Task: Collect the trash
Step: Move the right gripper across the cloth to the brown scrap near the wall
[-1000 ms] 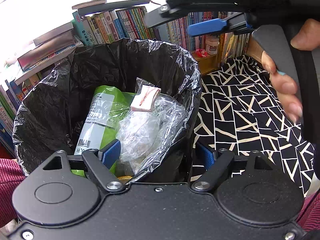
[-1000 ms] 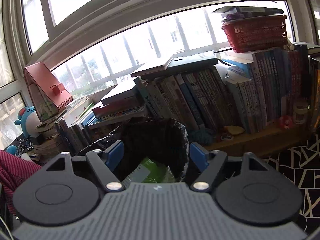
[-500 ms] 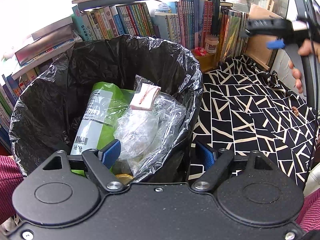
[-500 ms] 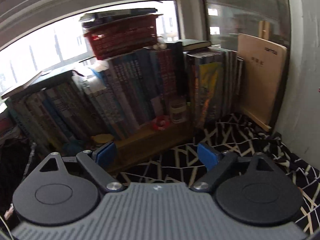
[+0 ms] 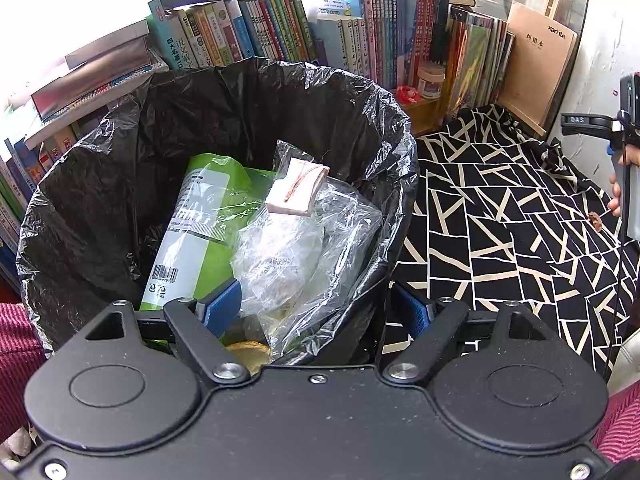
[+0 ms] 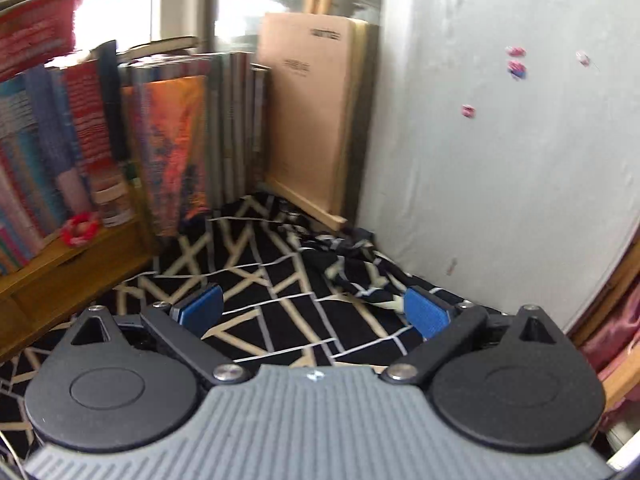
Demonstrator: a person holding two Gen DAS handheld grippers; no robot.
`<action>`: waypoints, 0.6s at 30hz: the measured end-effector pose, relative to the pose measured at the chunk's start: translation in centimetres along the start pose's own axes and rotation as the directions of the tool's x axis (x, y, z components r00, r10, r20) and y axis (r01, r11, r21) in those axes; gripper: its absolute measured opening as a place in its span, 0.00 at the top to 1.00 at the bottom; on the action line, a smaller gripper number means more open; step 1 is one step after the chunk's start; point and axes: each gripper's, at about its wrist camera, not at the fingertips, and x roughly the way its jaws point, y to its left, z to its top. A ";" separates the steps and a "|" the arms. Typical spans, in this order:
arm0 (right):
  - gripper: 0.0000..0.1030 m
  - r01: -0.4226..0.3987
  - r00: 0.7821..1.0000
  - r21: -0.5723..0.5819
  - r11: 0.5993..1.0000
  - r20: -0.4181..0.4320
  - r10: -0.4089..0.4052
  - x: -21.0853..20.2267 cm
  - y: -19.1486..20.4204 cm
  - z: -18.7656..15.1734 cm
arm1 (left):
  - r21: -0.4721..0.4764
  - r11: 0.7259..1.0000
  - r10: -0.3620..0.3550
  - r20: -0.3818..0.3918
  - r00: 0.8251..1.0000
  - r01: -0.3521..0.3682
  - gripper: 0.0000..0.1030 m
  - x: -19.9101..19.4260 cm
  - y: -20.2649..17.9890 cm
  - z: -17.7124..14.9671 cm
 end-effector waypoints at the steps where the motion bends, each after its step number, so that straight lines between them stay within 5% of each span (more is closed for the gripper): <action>1: 0.02 0.016 1.000 0.007 1.000 0.001 -0.016 0.4 -0.6 -0.1 | 0.001 1.000 0.001 -0.001 1.000 -0.001 0.22 0.0 0.0 0.0; 10: 0.01 0.147 0.988 0.145 0.978 -0.072 -0.138 3.7 -8.1 -1.2 | -0.019 1.000 0.008 -0.026 1.000 -0.008 0.22 0.7 0.4 0.1; 18: 0.08 0.212 0.958 0.255 0.943 -0.244 -0.149 8.1 -12.6 -3.4 | -0.028 0.999 0.019 -0.039 0.999 -0.020 0.21 1.1 0.5 0.2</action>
